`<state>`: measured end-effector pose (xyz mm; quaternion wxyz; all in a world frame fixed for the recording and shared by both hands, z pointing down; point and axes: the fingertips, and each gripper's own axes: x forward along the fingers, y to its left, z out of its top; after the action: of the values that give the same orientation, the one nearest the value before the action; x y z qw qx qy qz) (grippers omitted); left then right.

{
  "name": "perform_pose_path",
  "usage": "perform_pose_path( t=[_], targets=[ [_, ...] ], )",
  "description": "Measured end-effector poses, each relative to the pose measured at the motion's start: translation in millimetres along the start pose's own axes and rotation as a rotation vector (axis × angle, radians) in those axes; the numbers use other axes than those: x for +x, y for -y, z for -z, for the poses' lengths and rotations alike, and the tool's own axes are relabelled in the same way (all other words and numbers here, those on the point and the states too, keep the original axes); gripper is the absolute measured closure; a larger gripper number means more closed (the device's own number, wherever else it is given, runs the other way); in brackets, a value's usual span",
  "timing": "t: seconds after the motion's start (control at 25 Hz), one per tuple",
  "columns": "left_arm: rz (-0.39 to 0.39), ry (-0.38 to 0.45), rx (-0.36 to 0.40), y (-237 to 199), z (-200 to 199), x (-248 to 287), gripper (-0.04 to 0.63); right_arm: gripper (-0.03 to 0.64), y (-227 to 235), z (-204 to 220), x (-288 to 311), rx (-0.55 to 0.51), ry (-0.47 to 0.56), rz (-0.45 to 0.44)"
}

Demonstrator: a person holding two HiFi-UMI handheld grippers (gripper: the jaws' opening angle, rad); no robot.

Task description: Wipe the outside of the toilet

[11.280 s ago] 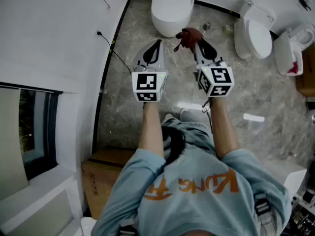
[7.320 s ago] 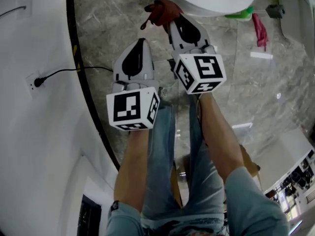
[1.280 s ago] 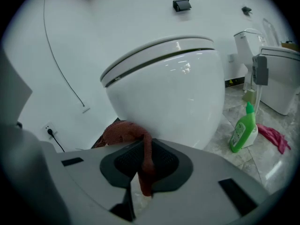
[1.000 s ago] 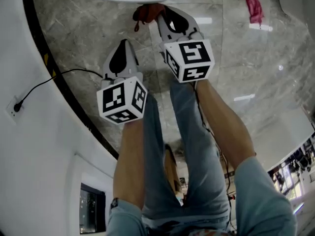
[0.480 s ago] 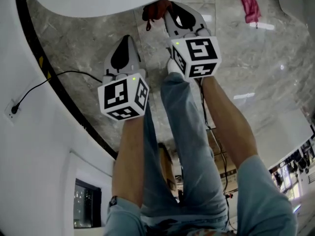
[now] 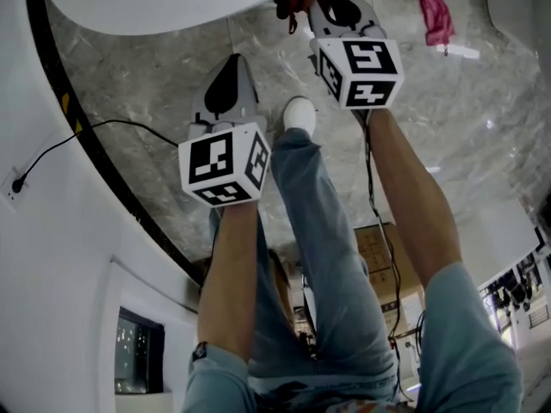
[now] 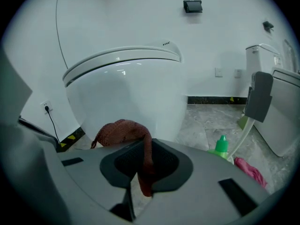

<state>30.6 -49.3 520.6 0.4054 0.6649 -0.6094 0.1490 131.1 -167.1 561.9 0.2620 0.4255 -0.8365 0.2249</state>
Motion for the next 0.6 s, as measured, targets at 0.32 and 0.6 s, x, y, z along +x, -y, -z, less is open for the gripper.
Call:
perform_pose_path(
  t=[0.32,0.6],
  targets=[
    [0.019,0.025,-0.025,-7.6,-3.9,-15.9,0.601,0.568,2.1,8.6,-3.3,0.056,-0.018,0.04],
    [0.027,0.023,-0.017,-43.9,2.8,-47.6,0.601,0.568,-28.0,31.8,-24.7,0.063,-0.05,0.071]
  ],
)
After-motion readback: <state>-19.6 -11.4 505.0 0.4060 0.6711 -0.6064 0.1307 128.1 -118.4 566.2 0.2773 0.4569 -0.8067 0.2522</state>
